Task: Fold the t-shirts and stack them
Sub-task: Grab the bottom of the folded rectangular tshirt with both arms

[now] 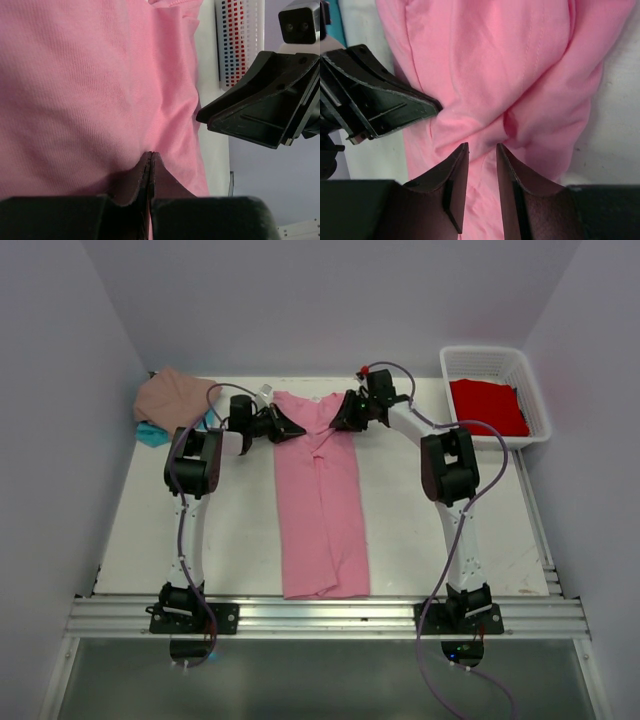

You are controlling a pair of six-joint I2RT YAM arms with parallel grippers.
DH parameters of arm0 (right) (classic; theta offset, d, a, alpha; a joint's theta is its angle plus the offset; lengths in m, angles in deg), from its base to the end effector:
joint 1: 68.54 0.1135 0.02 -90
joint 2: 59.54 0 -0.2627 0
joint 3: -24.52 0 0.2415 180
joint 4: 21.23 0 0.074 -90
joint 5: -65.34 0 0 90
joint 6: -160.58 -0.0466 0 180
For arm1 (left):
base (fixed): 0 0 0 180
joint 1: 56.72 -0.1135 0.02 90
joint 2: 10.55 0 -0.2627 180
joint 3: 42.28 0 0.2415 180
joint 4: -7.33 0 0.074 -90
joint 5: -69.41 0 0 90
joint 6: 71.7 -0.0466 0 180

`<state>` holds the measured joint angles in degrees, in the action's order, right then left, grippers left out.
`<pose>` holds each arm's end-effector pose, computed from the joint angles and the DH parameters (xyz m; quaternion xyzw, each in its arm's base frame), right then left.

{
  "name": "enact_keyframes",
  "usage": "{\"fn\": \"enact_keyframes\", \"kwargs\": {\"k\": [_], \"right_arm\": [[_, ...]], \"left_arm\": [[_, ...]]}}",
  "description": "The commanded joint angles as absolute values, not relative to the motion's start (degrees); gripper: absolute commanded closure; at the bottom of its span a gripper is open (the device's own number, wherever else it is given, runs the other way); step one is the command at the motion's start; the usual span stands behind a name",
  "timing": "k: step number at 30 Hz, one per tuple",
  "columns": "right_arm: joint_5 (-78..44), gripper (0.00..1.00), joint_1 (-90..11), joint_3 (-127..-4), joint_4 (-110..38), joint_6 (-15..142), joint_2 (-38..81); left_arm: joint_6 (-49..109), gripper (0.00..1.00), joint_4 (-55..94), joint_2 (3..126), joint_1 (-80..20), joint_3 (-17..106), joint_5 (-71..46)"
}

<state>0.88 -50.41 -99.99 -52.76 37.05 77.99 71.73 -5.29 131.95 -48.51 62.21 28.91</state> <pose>0.4991 0.1846 0.1551 0.0359 0.9029 0.3477 0.2503 0.5026 -0.1083 0.0800 -0.0886 0.7946 -0.5525 0.2355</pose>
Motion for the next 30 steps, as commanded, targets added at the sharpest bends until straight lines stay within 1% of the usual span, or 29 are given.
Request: {"fn": "enact_keyframes", "kwargs": {"k": [1, 3, 7, 11, 18, 20, 24, 30], "right_arm": [[2.41, 0.68, -50.08, -105.09, -53.54, 36.92, 79.49], [2.33, 0.69, -50.08, -106.5, -53.54, 36.57, 80.81], [2.5, 0.74, -50.0, -108.69, -53.89, 36.13, 82.48], [2.76, 0.72, -50.0, -107.3, -53.9, 36.39, 82.05], [1.71, 0.62, -49.91, -102.28, -52.4, 37.54, 78.27], [1.88, 0.62, -49.91, -102.37, -52.49, 37.54, 78.44], [2.06, 0.67, -49.82, -103.33, -52.93, 37.28, 79.41], [2.94, 0.65, -49.38, -104.04, -52.93, 36.92, 80.2]], "left_arm": [[70.94, 1.0, -5.44, 130.7, -49.86, 60.96, 28.98], [70.86, 1.0, -5.44, 130.61, -50.04, 60.78, 28.89], [70.59, 1.0, -5.27, 130.52, -50.39, 60.61, 29.16], [70.59, 1.0, -5.27, 130.52, -50.92, 60.34, 29.24], [71.2, 1.0, -6.06, 130.52, -51.09, 60.17, 29.42], [71.82, 1.0, -6.84, 130.52, -51.09, 59.82, 29.59], [72.17, 1.0, -7.55, 130.52, -51.09, 59.46, 29.77], [72.35, 1.0, -7.81, 130.52, -51.09, 59.38, 29.95]]}}
